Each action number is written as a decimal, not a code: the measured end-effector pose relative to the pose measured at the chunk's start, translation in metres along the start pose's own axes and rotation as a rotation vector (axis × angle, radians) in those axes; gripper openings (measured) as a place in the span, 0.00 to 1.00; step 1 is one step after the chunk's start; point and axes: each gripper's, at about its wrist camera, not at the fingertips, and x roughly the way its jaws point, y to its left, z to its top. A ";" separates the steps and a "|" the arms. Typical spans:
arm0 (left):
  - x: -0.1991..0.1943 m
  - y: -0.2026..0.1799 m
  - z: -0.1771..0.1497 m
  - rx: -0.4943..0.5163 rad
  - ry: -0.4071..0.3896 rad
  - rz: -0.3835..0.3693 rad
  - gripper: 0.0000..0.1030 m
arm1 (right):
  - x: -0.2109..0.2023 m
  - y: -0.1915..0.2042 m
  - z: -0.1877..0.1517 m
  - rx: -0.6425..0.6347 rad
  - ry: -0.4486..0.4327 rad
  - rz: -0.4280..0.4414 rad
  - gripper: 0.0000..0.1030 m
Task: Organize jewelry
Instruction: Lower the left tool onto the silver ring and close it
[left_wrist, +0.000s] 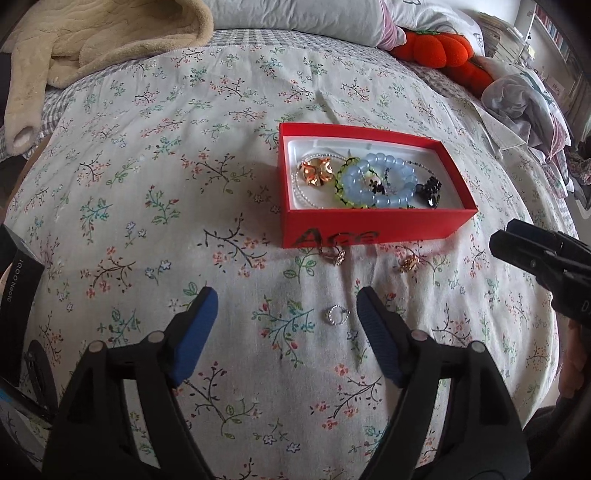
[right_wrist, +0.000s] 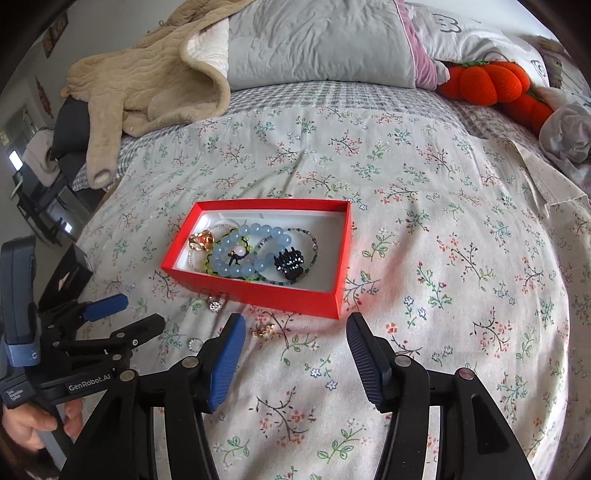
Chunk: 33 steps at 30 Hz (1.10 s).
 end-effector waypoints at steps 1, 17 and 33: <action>0.001 -0.001 -0.003 0.012 0.000 0.003 0.77 | 0.000 -0.002 -0.003 0.001 0.001 -0.007 0.61; 0.024 -0.001 -0.042 0.205 -0.006 -0.058 0.78 | 0.028 -0.004 -0.042 -0.096 0.063 -0.074 0.66; 0.041 -0.021 -0.032 0.331 -0.008 -0.162 0.40 | 0.050 0.004 -0.043 -0.150 0.105 -0.056 0.66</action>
